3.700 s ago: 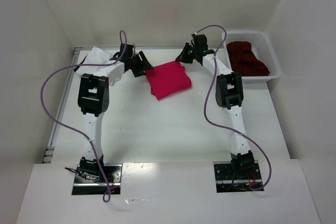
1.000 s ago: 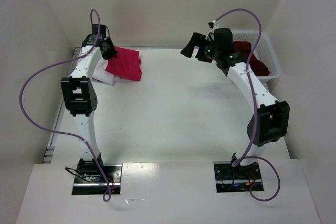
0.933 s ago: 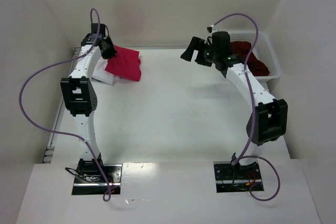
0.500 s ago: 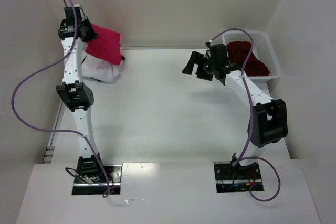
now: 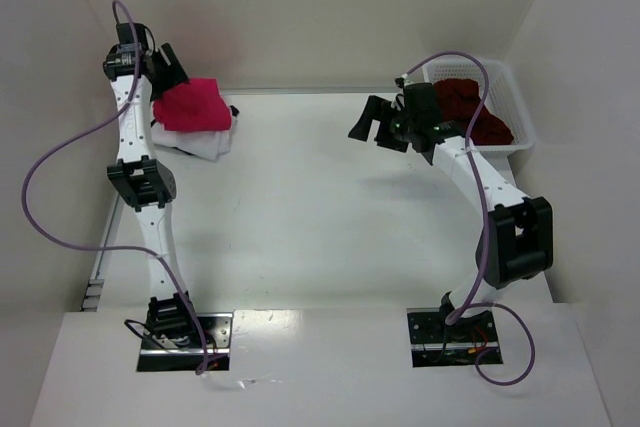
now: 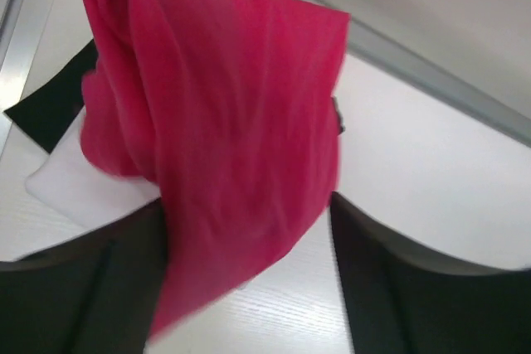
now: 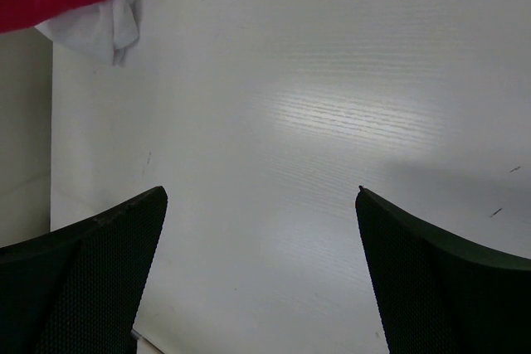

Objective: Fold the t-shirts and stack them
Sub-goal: Put the neatly folded tshirt into the corner of the board with the left arm

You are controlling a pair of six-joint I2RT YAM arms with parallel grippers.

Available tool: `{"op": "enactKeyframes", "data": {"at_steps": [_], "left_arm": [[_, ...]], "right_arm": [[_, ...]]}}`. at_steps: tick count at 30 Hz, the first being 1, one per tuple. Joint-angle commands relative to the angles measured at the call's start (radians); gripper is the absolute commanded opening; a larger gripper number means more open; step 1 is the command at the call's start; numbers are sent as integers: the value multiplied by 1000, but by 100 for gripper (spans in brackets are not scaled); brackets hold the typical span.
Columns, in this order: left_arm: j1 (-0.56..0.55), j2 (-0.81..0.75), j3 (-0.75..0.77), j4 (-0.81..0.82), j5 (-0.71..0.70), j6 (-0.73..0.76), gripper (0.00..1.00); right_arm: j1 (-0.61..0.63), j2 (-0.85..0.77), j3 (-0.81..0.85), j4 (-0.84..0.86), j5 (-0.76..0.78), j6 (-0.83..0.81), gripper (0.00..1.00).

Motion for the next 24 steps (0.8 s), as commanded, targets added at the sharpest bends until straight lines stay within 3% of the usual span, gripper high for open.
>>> {"op": "enactKeyframes", "data": {"at_steps": [1,4,10,15,19,24], "left_arm": [[4,29,25,-79,-70,-27,85],[4,10,34,-88,-135,-51,99],[35,-96,16,-88,-132,-73,99],[54,-274,-89,-88,-57,-8,99],[54,-475,-263,-36,40,52,99],[54,-837,-633,95,155,76,99]], "right_arm": [[9,-32,-9,4,12,-14,100],[9,-32,-9,4,21,-14,100],[9,-41,-28,4,44,-14,100],[-20,-104,-37,4,88,16,100],[-74,-174,-87,104,99,66,100],[-125,-304,-225,258,90,102,100]]}}
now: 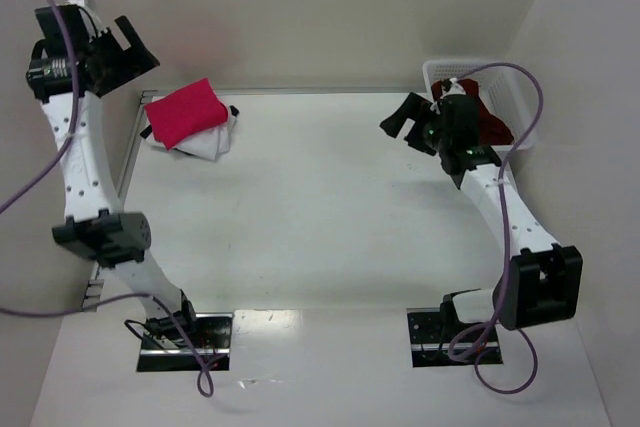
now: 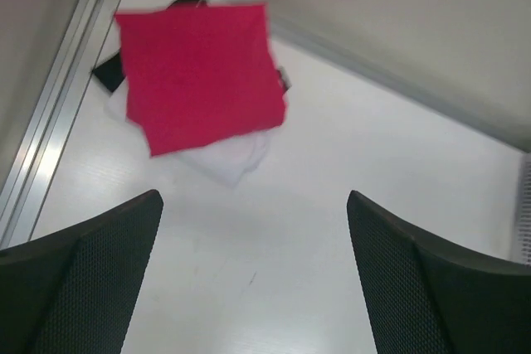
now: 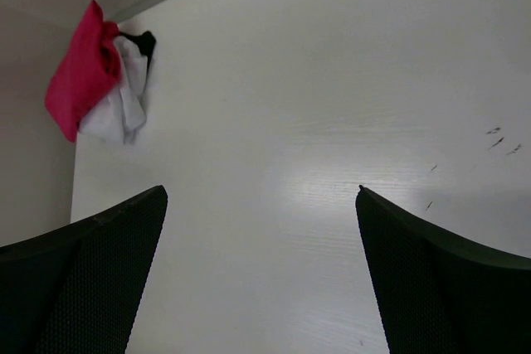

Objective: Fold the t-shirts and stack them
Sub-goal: Put the neatly folded tshirt into the corner of the board with the left arm

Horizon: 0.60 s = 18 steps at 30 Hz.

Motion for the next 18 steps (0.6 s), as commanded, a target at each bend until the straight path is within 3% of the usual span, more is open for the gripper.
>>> {"op": "enactKeyframes", "data": {"at_steps": [1,2,5,8,9,13,18], "left_arm": [[-5,-236,-309,187,142,42,99],[-5,-354,-409,238,170,42,99],[-5,-514,-727,375,228,4,99],[-5,-615,-924,471,340,-21,99],[-18,-643,-1057,548,354,-30,99],[-62,-748,-1256,665,345,-21,99],[-109,-826,-1351,716,287,43,99]], "right_arm": [[-29,-105,-70,171,30,43,100],[-29,-125,-92,202,41,43,100],[-29,-154,-79,202,-9,-12,100],[-29,-163,-59,175,-66,-61,100],[-29,-174,-59,150,-66,-61,100],[-29,-255,-99,150,-66,-83,100],[-29,-341,-163,139,51,-58,100]]}}
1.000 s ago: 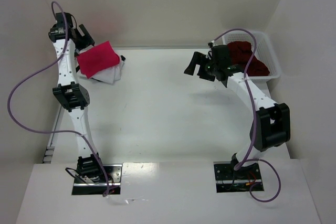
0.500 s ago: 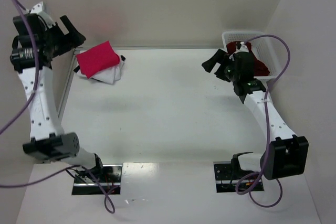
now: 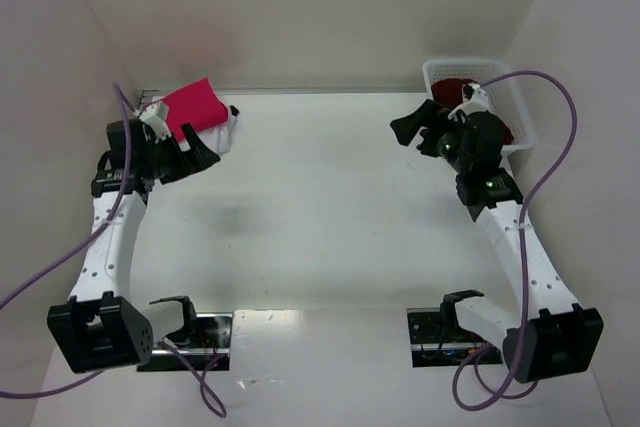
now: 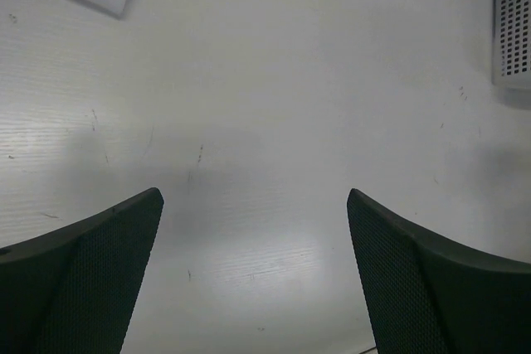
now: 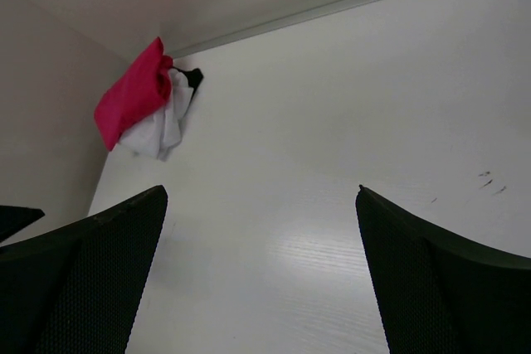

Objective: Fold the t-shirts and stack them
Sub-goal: Put the neatly folded tshirt into the corner of the board with the left arm

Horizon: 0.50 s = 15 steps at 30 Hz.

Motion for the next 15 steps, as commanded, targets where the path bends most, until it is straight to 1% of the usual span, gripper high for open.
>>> {"op": "enactKeyframes", "data": {"at_steps": [1,3,6,9,11,13,15], "left_arm": [[-12,-107,3,148,-2,65,99],[-21,-164,-29,186,13,102,99],[-21,-227,-39,197,47,102,99],[-21,-256,-75,262,134,40,99],[-21,-284,-85,263,147,1,99],[-21,-302,-95,252,156,0,99],[-21,-324,-95,208,127,11,99]], "right_arm": [[0,-73,-35,41,99,-4,100],[-9,-57,-35,-3,132,15,100],[-9,-63,-36,-16,132,27,100],[-9,-129,-62,-4,142,50,100],[-9,-143,-76,-4,152,59,100],[-9,-157,-63,-19,152,49,100],[-9,-157,-47,-33,129,33,100]]}}
